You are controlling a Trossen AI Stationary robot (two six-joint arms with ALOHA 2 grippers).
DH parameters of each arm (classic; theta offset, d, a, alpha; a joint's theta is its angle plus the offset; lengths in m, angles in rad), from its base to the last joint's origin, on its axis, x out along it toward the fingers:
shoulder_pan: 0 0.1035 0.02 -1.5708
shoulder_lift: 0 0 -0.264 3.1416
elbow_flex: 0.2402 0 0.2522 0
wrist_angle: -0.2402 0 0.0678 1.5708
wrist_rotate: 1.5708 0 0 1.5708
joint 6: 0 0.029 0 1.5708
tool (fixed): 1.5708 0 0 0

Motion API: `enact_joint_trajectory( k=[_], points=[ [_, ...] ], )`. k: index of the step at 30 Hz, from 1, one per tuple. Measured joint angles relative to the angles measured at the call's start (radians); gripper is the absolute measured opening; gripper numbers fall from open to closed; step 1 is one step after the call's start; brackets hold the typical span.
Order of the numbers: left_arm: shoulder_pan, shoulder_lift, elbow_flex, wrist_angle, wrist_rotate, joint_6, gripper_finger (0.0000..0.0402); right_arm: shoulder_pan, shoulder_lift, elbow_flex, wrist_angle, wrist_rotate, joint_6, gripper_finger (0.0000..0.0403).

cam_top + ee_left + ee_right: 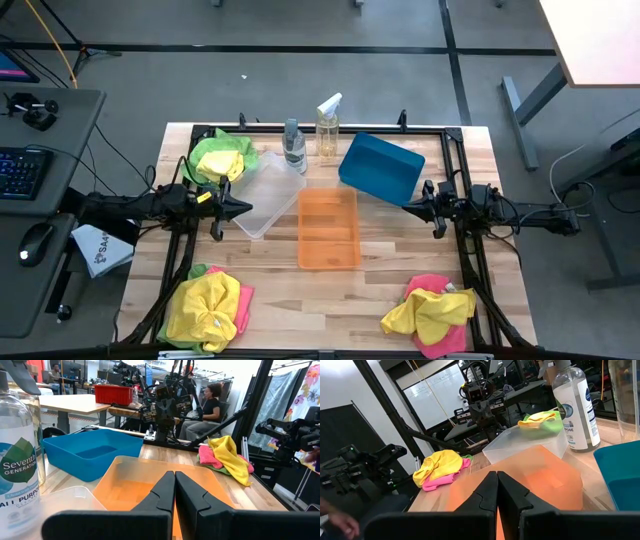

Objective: Sort microfiber towel by color & place in baskets

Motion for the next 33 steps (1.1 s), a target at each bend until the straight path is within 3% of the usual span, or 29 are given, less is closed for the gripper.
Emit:
enact_joint_trajectory(
  k=[4,6,10,12,15,20,23,27,30,33],
  points=[
    [0.0,0.0,0.0,0.0,0.0,0.0,0.0,0.0,0.0,0.0,0.016,0.042,-0.01,0.0],
    [0.0,0.0,0.0,0.0,0.0,0.0,0.0,0.0,0.001,0.0,0.095,0.102,0.105,0.0],
    [0.0,0.0,0.0,0.0,0.0,0.0,0.0,0.0,0.0,0.0,0.354,0.37,0.391,0.0],
    [0.0,0.0,0.0,0.0,0.0,0.0,0.0,0.0,0.002,0.0,0.442,0.48,0.434,0.0],
    [0.0,0.0,0.0,0.0,0.0,0.0,0.0,0.0,0.028,0.013,0.532,0.533,0.446,0.0],
    [0.0,0.0,0.0,0.0,0.0,0.0,0.0,0.0,0.178,0.204,0.446,0.36,0.452,0.001],
    [0.0,0.0,0.0,0.0,0.0,0.0,0.0,0.0,0.324,0.396,0.152,0.191,0.432,0.0038],
    [0.0,0.0,0.0,0.0,0.0,0.0,0.0,0.018,0.543,0.667,-0.368,-0.121,0.437,0.0102],
    [0.0,0.0,0.0,0.0,0.0,0.0,0.0,0.085,0.696,0.817,-0.603,-0.359,0.431,0.0156],
    [0.0,0.0,0.0,0.0,0.0,0.0,0.0,0.203,0.82,0.932,-0.753,-0.471,0.476,0.0199]
  ],
)
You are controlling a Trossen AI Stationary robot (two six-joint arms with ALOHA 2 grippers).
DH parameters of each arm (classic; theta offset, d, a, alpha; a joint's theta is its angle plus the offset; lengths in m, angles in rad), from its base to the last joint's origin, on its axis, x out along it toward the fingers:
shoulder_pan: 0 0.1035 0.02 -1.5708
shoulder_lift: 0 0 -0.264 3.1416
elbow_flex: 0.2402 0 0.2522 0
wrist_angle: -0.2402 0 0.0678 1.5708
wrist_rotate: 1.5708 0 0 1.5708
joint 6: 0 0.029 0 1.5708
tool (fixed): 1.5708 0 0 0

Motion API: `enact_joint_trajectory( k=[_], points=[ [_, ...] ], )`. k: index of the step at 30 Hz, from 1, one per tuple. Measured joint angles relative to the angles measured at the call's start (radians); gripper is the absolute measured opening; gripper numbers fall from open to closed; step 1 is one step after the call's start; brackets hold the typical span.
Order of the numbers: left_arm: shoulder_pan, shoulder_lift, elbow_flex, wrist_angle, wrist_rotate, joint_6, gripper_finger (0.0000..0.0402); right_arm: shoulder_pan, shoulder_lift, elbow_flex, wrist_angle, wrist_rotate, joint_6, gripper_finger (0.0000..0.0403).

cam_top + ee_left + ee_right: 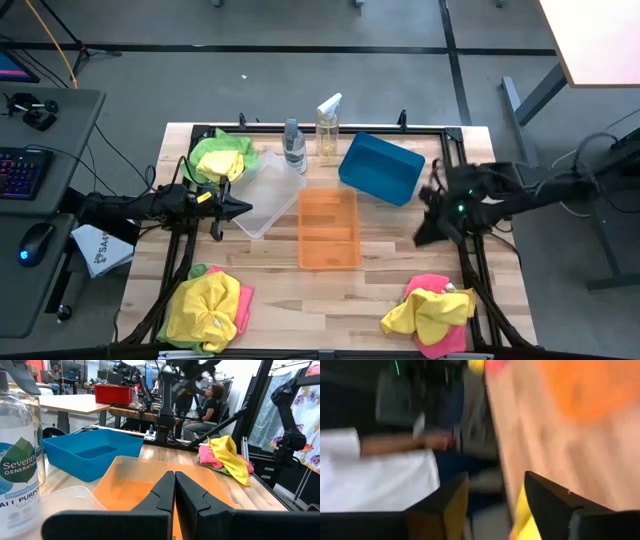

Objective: Sort microfiber towel by color & place in baskets
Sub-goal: Put the bottom right yellow towel into the blue bin

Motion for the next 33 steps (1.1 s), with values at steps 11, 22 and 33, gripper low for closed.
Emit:
enact_joint_trajectory(
  k=[11,22,33],
  points=[
    [0.0,0.0,0.0,0.0,0.0,0.0,0.0,0.459,0.369,0.177,-0.237,0.108,0.383,0.0222],
    [0.0,0.0,0.0,0.0,0.0,0.0,0.0,0.538,0.687,0.179,-0.291,0.113,0.541,0.0222],
    [0.0,0.0,0.0,0.0,0.0,0.0,0.0,0.538,0.744,0.179,-0.248,0.139,0.573,0.0199]
  ],
)
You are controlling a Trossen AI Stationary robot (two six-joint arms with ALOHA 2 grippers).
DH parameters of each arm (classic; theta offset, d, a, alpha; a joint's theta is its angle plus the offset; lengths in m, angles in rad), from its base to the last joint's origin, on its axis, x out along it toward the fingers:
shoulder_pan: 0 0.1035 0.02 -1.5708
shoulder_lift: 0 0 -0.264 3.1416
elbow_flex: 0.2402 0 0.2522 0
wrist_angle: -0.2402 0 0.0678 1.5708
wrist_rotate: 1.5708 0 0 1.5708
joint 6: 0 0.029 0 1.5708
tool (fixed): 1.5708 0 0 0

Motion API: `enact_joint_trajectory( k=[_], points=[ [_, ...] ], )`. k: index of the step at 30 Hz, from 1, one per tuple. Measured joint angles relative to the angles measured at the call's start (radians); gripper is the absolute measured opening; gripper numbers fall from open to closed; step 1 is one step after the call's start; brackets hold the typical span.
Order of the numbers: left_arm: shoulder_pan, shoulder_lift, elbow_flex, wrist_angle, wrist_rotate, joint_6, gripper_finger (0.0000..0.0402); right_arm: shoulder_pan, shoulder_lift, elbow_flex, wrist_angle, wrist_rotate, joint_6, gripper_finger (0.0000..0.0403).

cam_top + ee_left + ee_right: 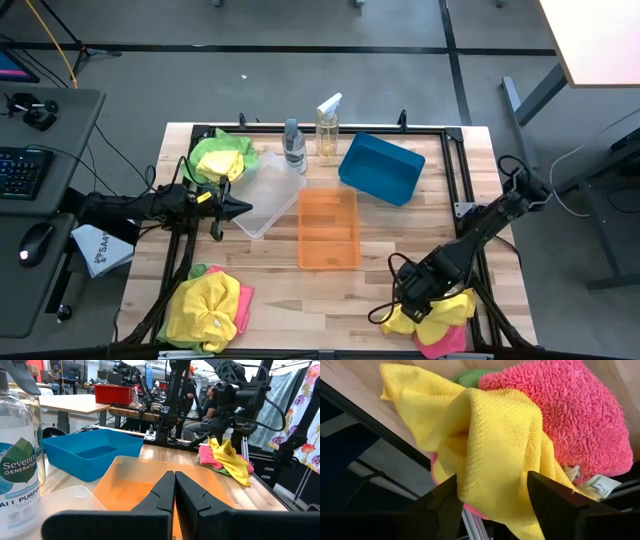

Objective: Sort microfiber towel by color & place in baskets
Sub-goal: Put the bottom right yellow towel into the blue bin

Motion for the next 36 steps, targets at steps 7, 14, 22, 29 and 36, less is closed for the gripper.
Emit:
enact_joint_trajectory(
  k=[7,14,22,29,36],
  points=[
    [0.0,0.0,0.0,0.0,0.0,0.0,0.0,0.001,-0.001,0.124,-0.02,0.048,-0.042,0.0018],
    [0.0,0.0,0.0,0.0,0.0,0.0,0.0,-0.073,-0.002,0.529,-0.34,0.307,-0.262,0.0007],
    [0.0,0.0,0.0,0.0,0.0,0.0,0.0,-0.296,-0.024,0.838,-0.575,0.85,-0.613,0.0002],
    [0.0,0.0,0.0,0.0,0.0,0.0,0.0,-0.648,-0.046,0.822,-0.575,1.021,-0.93,0.0001],
    [0.0,0.0,0.0,0.0,0.0,0.0,0.0,-0.937,-0.046,0.7,-0.37,0.9,-1.149,0.0]
  ],
)
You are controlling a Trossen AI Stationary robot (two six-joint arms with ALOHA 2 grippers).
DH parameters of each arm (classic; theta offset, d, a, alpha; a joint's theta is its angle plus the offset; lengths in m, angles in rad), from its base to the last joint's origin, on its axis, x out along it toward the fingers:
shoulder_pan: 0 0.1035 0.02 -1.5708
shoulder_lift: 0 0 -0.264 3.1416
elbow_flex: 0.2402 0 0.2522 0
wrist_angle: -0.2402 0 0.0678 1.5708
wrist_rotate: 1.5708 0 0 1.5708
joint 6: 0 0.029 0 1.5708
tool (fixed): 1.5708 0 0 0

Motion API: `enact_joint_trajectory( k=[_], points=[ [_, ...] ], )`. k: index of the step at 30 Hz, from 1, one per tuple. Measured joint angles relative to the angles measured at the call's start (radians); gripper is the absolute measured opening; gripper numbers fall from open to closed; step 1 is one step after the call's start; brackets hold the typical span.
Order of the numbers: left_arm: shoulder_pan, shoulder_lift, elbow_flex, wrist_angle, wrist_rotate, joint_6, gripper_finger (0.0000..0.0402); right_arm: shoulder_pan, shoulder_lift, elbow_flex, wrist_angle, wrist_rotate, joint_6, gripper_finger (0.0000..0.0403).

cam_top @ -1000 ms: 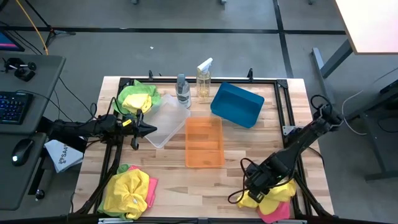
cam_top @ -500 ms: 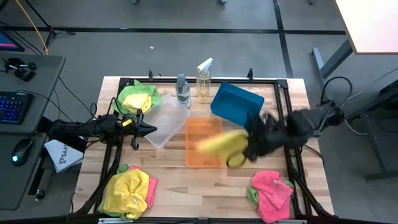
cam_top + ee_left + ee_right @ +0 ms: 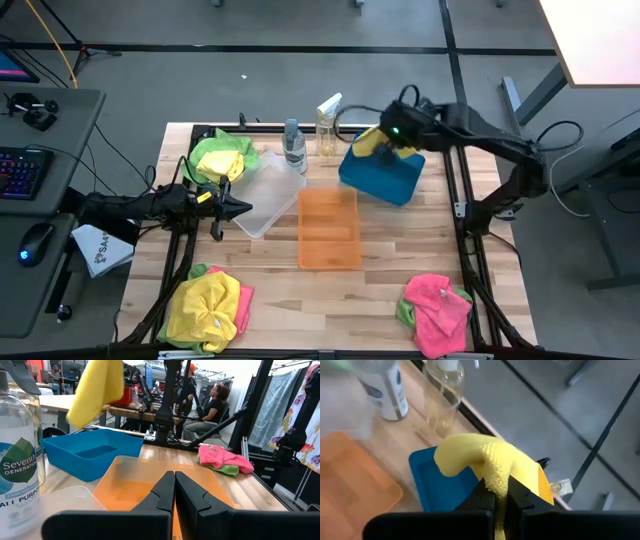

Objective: Sort microfiber towel by color & place in baskets
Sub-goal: Put the bottom right yellow towel into the blue bin

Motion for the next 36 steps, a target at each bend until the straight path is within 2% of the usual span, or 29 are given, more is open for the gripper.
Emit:
enact_joint_trajectory(
  k=[5,10,12,16,20,29,36],
  points=[
    [0.0,0.0,0.0,0.0,0.0,0.0,0.0,-0.082,0.0,-0.23,0.15,-0.106,-0.013,0.0],
    [0.0,0.0,0.0,0.0,0.0,0.0,0.0,-0.123,0.0,-0.435,0.211,-0.105,0.003,0.0],
    [0.0,0.0,0.0,0.0,0.0,0.0,0.0,-0.14,0.0,-0.473,0.195,-0.061,0.042,0.0],
    [0.0,0.0,0.0,0.0,0.0,0.0,0.0,-0.167,-0.013,-0.493,0.082,0.056,0.136,0.0],
    [0.0,0.0,0.0,0.0,0.0,0.0,0.0,-0.184,-0.064,-0.493,0.0,0.094,0.156,0.0],
    [0.0,0.0,0.0,0.0,0.0,0.0,0.0,-0.156,-0.138,-0.493,-0.026,-0.07,0.203,0.0],
    [0.0,0.0,0.0,0.0,0.0,0.0,0.0,-0.085,-0.111,-0.493,0.06,-0.098,0.236,0.0]
  ],
)
